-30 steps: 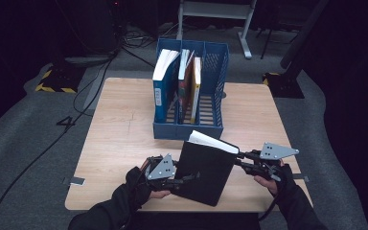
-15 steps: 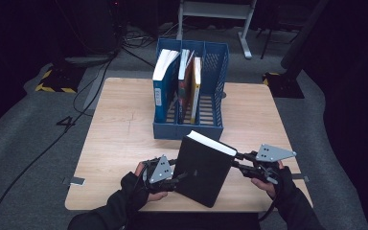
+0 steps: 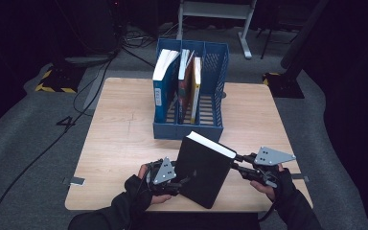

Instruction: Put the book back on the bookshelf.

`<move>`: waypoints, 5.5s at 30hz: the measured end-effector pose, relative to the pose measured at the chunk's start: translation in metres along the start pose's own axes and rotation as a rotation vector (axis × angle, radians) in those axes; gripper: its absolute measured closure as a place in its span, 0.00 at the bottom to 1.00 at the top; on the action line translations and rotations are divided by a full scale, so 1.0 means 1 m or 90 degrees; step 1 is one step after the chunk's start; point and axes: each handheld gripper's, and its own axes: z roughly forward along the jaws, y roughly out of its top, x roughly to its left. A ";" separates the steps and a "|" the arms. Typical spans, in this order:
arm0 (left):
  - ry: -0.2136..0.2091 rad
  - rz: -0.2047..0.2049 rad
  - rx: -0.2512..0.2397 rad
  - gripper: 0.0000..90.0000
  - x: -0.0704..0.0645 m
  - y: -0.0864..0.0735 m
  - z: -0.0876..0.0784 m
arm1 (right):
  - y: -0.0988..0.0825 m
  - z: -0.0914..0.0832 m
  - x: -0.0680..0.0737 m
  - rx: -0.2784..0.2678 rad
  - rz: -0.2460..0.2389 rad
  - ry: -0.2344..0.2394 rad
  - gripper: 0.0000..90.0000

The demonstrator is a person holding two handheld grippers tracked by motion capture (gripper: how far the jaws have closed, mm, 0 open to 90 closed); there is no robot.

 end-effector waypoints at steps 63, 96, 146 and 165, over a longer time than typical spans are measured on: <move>0.033 0.011 0.081 0.32 0.019 -0.010 0.034 | 0.031 0.023 0.034 -0.032 0.017 0.046 0.44; -0.038 -0.066 0.173 0.22 0.043 -0.052 0.012 | 0.048 0.034 0.026 0.013 0.023 0.033 0.53; -0.030 -0.072 0.178 0.19 0.043 -0.055 0.007 | 0.079 -0.025 0.000 0.055 0.001 -0.050 0.59; -0.029 -0.075 0.178 0.19 0.043 -0.056 0.007 | 0.126 -0.043 -0.025 0.010 0.004 -0.125 0.59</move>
